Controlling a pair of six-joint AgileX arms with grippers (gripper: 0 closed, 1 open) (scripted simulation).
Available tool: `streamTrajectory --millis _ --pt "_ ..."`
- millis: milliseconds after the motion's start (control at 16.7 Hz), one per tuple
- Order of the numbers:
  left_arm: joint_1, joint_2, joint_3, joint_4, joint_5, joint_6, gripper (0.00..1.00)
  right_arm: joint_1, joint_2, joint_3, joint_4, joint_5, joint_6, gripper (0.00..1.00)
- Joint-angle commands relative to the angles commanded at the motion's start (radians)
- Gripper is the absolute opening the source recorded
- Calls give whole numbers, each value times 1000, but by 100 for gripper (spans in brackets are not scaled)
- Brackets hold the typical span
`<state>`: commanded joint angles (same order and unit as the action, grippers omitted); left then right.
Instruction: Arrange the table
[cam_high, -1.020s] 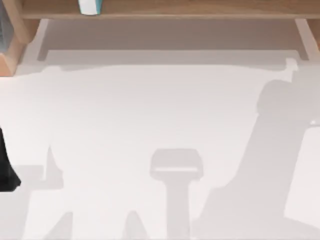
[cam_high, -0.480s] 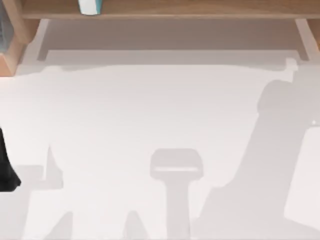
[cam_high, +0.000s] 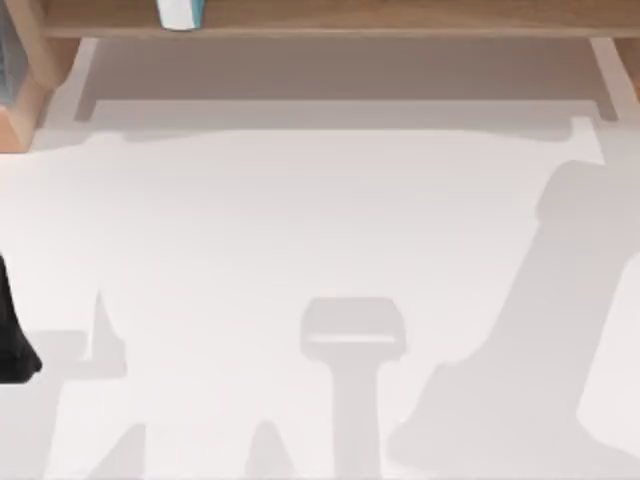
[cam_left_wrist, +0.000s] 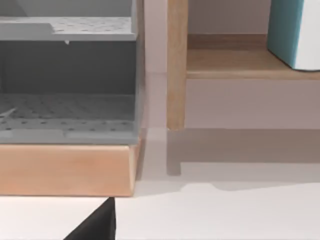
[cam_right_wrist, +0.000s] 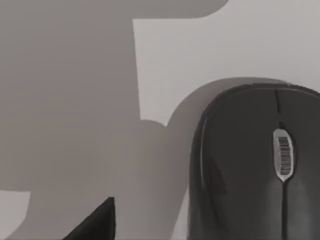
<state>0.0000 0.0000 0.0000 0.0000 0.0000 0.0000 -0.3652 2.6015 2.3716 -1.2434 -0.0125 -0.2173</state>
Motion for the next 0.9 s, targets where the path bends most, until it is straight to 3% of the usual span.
streamTrajectory --millis 180,900 --pt "0 0 0 0 0 0 100 0 0 0 0 0 0 100" --pt "0 0 0 0 0 0 100 0 0 0 0 0 0 10"
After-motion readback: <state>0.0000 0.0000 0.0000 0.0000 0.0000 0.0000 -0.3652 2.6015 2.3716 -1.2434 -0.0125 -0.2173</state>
